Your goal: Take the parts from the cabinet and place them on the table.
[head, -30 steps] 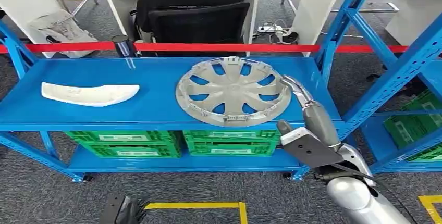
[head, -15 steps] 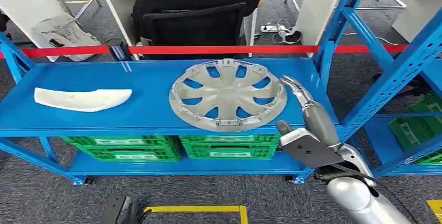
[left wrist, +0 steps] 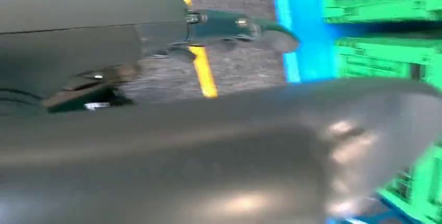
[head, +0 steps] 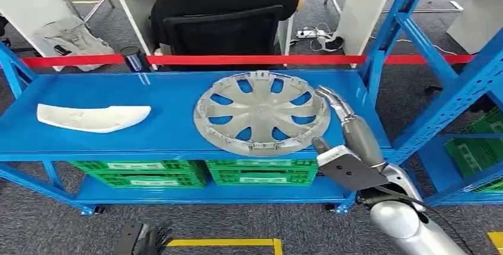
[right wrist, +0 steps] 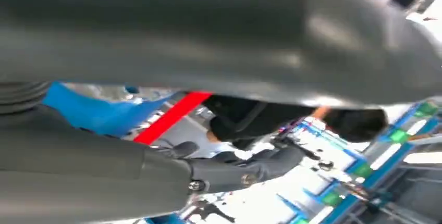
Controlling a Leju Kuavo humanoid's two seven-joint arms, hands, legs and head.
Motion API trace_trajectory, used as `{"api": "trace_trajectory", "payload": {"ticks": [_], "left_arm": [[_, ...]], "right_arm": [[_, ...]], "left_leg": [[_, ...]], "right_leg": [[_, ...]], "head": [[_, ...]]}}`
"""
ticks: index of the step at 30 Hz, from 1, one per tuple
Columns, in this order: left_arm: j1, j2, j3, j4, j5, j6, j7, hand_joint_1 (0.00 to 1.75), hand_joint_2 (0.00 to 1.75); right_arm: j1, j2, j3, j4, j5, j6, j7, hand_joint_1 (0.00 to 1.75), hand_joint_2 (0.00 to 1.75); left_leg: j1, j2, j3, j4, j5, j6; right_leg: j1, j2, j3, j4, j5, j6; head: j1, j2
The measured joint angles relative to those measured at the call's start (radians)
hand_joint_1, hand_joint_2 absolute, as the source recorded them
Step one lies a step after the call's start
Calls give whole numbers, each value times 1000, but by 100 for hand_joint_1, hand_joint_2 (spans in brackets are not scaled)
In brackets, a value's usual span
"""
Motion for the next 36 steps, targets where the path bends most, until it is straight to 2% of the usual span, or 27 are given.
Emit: {"api": "trace_trajectory", "payload": {"ticks": [1,2,3,5,6,7,8,10,11,12,13,15,16,17,18,20,23,24,27,32,36], "left_arm": [[0,0,0,0,1,0,0,0,0],[0,0,0,0,1,0,-2,0,0],[-2,0,0,0,1,-1,-4,0,0],[0,-2,0,0,1,-5,-6,0,0],[1,-2,0,0,1,-6,-6,0,0],[2,-2,0,0,1,-6,-6,0,0],[2,-2,0,0,1,-6,-6,0,0],[2,-4,0,0,1,-6,-6,0,0],[2,-3,0,0,1,-6,-6,0,0],[1,-3,0,0,1,-5,-7,0,0],[1,-3,0,0,1,-3,-8,0,0],[1,-3,0,0,1,0,-8,0,0],[1,-3,0,0,1,0,-10,0,0],[0,-3,0,0,1,0,-12,0,0],[-1,-3,0,0,1,0,-13,0,0],[0,-3,0,0,0,0,-14,0,0],[0,-3,0,0,-1,0,-14,0,0],[0,-3,0,0,-1,-1,-15,0,0],[0,-4,0,0,1,-6,-19,0,0],[1,-4,0,0,5,-8,-19,0,0],[1,-4,0,0,8,-8,-21,0,0]], "right_arm": [[-1,0,0,0,0,0,-1,0,0],[-4,-1,0,0,0,0,-2,0,0],[-8,-1,2,0,0,0,-3,0,0],[-9,-1,3,2,0,0,-2,0,0],[-8,-1,3,2,0,0,-2,0,0],[-8,-1,4,3,0,0,-2,0,0],[-9,-1,4,4,0,0,-2,0,0],[-10,-1,4,4,0,0,-2,0,0],[-11,-2,4,4,0,0,-3,0,0],[-10,-2,5,5,-1,0,-3,0,0],[-10,-2,5,5,-2,0,-3,0,0],[-12,-3,5,5,-4,2,-4,0,0],[-11,-3,5,5,-5,2,-5,0,0],[-12,-3,5,5,-6,3,-7,0,0],[-10,-3,5,5,-6,3,-6,0,0],[-9,-5,6,5,-7,3,-7,0,0],[-9,-7,6,5,-7,3,0,0,0],[-9,-7,6,5,-8,3,4,0,0],[-9,-11,6,5,-29,20,23,0,0],[-8,-16,6,5,-89,58,42,0,0],[-10,-22,0,5,-144,93,68,0,0]], "left_leg": [[11,1,11,-17,8,10],[10,1,16,-22,7,15],[10,2,17,-22,6,20],[7,4,17,-21,2,26],[7,3,18,-21,1,27],[7,3,19,-20,-2,27],[7,2,22,-18,-5,26],[10,-1,30,-9,-16,18],[9,-1,30,-3,-23,11],[2,-3,27,6,-28,4],[3,-4,27,2,-29,0],[5,-3,33,-8,-26,-10],[5,-3,37,-9,-28,-10],[4,-3,39,-13,-23,9],[4,-3,41,-13,-26,17],[3,-3,42,-16,-25,17],[4,-3,44,-20,-23,14],[4,-3,44,-21,-22,10],[6,-3,45,-24,-22,-14],[5,-3,45,-23,-22,-15],[3,-3,44,-22,-23,-14]], "right_leg": [[0,0,4,4,-6,6],[2,-1,-4,24,-17,8],[3,-1,-36,83,-50,8],[3,-1,-133,257,-120,11],[3,-1,-157,294,-125,11],[3,-1,-170,301,-108,12],[2,-1,-158,260,-68,12],[0,-2,-81,86,34,12],[-1,-3,-54,25,40,11],[7,0,-53,18,34,3],[4,1,-55,21,34,-4],[9,3,-54,18,34,-17],[6,3,-49,12,38,-15],[4,3,-49,11,39,-14],[4,3,-49,11,38,-16],[7,3,-48,11,36,-18],[10,3,-48,12,34,-23],[10,3,-48,12,34,-23],[10,2,-48,13,33,-24],[9,2,-46,12,33,-24],[5,2,-45,11,35,-19]], "head": [[2,0],[2,0],[3,0],[3,0],[3,0],[3,0],[3,0],[3,0],[3,0],[4,0],[3,0],[4,0],[3,0],[3,0],[3,0],[3,0],[3,0],[3,0],[3,0],[3,0],[3,0]]}}
